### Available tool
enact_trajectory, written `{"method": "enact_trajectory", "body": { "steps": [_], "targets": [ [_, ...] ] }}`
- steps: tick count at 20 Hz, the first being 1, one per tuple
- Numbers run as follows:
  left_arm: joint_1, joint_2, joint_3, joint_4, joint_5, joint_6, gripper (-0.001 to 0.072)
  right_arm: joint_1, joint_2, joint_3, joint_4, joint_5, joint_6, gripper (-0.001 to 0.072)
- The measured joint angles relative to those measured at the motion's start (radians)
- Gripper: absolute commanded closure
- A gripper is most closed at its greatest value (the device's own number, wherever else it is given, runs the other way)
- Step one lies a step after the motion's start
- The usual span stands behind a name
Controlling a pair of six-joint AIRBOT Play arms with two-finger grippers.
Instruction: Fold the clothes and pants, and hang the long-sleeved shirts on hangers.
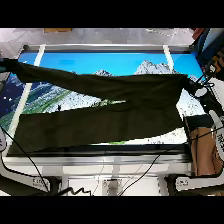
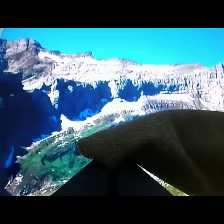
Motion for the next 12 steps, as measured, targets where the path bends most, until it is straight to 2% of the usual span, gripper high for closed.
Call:
{"method": "enact_trajectory", "body": {
  "steps": [1,2,8,12],
  "targets": [
    [0.0,-0.001,-0.021,0.001,0.015,-0.003,0.0687,0.003,-0.018,0.01,0.0,-0.027,0.0,0.006],
    [0.0,-0.003,-0.056,0.003,0.024,-0.007,0.0687,0.006,-0.035,0.018,0.0,-0.04,0.0,0.0013],
    [0.005,-0.014,-0.354,0.009,0.051,-0.018,0.0685,0.013,-0.083,0.037,-0.001,-0.028,0.0,0.0022],
    [0.016,-0.023,-0.436,0.013,0.063,-0.019,0.0685,0.013,-0.068,0.04,-0.017,0.036,0.0,0.0025]
  ]
}}
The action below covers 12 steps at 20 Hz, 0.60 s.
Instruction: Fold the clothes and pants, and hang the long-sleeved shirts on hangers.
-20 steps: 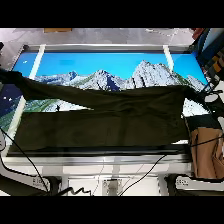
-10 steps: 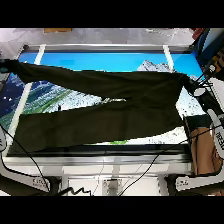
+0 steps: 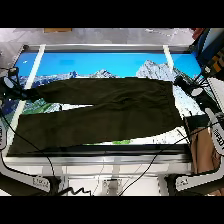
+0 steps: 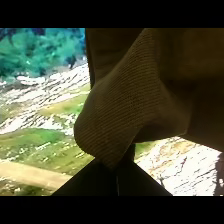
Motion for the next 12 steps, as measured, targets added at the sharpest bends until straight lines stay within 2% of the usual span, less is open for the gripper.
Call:
{"method": "enact_trajectory", "body": {
  "steps": [3,9,10,11,12],
  "targets": [
    [0.007,0.0,-0.014,0.043,0.015,0.0,0.0685,0.0,0.024,0.001,-0.043,0.063,-0.001,0.0025],
    [0.013,0.012,0.005,0.312,0.052,0.0,0.0683,-0.002,0.069,0.001,-0.138,0.157,-0.008,0.0025],
    [0.013,0.014,0.008,0.343,0.061,0.0,0.0642,-0.002,0.074,0.001,-0.145,0.166,-0.01,0.0026],
    [0.013,0.014,0.011,0.364,0.07,0.0,0.0431,-0.003,0.079,0.001,-0.151,0.174,-0.01,0.0025],
    [0.013,0.014,0.013,0.382,0.073,0.0,0.0072,-0.003,0.081,0.001,-0.155,0.183,-0.011,0.0025]
  ]
}}
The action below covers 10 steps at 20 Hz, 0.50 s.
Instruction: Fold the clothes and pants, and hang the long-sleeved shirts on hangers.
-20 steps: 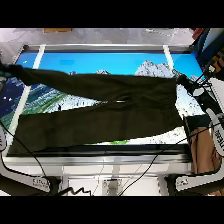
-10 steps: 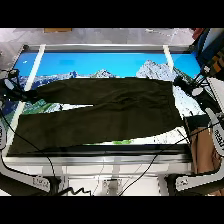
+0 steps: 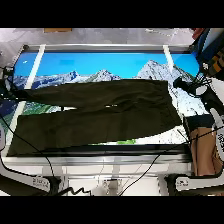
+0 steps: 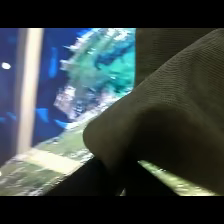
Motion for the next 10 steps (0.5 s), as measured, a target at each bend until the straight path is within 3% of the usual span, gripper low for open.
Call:
{"method": "enact_trajectory", "body": {
  "steps": [1,6,8,9,10],
  "targets": [
    [0.0,0.0,0.001,0.014,0.002,0.0,0.0012,0.0,0.002,0.0,-0.005,0.011,0.0,0.0025],
    [0.0,0.001,0.004,0.08,-0.074,0.0,0.002,-0.001,0.006,0.0,-0.039,0.057,-0.002,0.0026],
    [0.0,0.001,0.005,0.105,-0.134,-0.007,0.0235,-0.002,0.008,0.0,-0.062,0.068,-0.003,0.0028],
    [0.0,0.001,0.005,0.115,-0.167,-0.018,0.0308,-0.004,0.01,0.0,-0.069,0.069,-0.003,0.0042],
    [0.0,0.002,0.006,0.121,-0.198,-0.03,0.0428,-0.006,0.013,0.0,-0.076,0.074,-0.003,0.0143]
  ]
}}
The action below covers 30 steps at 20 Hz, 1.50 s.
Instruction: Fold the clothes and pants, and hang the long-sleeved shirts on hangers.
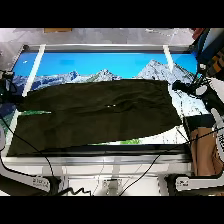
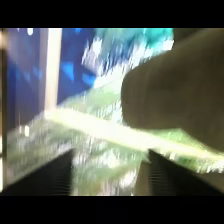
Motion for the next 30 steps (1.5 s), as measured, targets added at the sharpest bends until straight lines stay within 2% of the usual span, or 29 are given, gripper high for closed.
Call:
{"method": "enact_trajectory", "body": {
  "steps": [1,2,3,7,11,12,13,14,15,19,26,27,28,29,30],
  "targets": [
    [-0.001,0.002,0.0,0.004,-0.03,-0.01,0.0578,-0.002,0.006,0.0,-0.01,0.007,0.0,0.027],
    [-0.002,0.003,0.0,0.006,-0.056,-0.015,0.0658,-0.005,0.018,0.0,-0.015,0.011,0.0,0.03],
    [-0.003,0.005,0.0,0.006,-0.082,-0.022,0.0682,-0.008,0.032,0.0,-0.022,0.019,0.0,0.0299],
    [0.016,0.01,0.001,-0.066,-0.15,-0.032,0.0685,-0.027,0.105,0.0,-0.063,0.079,-0.002,0.0299],
    [0.125,0.01,0.001,-0.344,-0.158,-0.037,0.0684,-0.064,0.154,0.0,-0.086,0.143,-0.003,0.0299],
    [0.164,0.01,0.001,-0.43,-0.15,-0.038,0.0611,-0.073,0.16,0.0,-0.089,0.158,-0.003,0.0299],
    [0.207,0.008,0.001,-0.522,-0.142,-0.038,0.0368,-0.08,0.164,0.0,-0.09,0.173,-0.003,0.0299],
    [0.245,0.004,0.001,-0.6,-0.137,-0.038,0.0155,-0.085,0.167,0.0,-0.091,0.19,-0.003,0.0299],
    [0.284,-0.001,0.0,-0.676,-0.128,-0.043,0.012,-0.088,0.169,0.0,-0.09,0.202,-0.003,0.0299],
    [0.375,-0.042,-0.001,-0.848,-0.08,-0.075,0.0121,-0.094,0.173,0.0,-0.051,0.243,0.006,0.0299],
    [0.389,-0.163,-0.001,-1.097,0.055,-0.077,0.0123,-0.096,0.174,0.0,0.036,0.278,0.093,0.0299],
    [0.385,-0.175,-0.001,-1.13,0.074,-0.069,0.0134,-0.096,0.174,0.0,0.044,0.281,0.102,0.0299],
    [0.38,-0.187,-0.001,-1.154,0.092,-0.064,0.0265,-0.096,0.174,0.0,0.055,0.282,0.109,0.0299],
    [0.375,-0.196,-0.001,-1.17,0.107,-0.062,0.0432,-0.096,0.174,0.0,0.064,0.285,0.116,0.0299],
    [0.37,-0.206,-0.001,-1.186,0.124,-0.058,0.0554,-0.096,0.174,0.0,0.071,0.288,0.12,0.0299]
  ]
}}
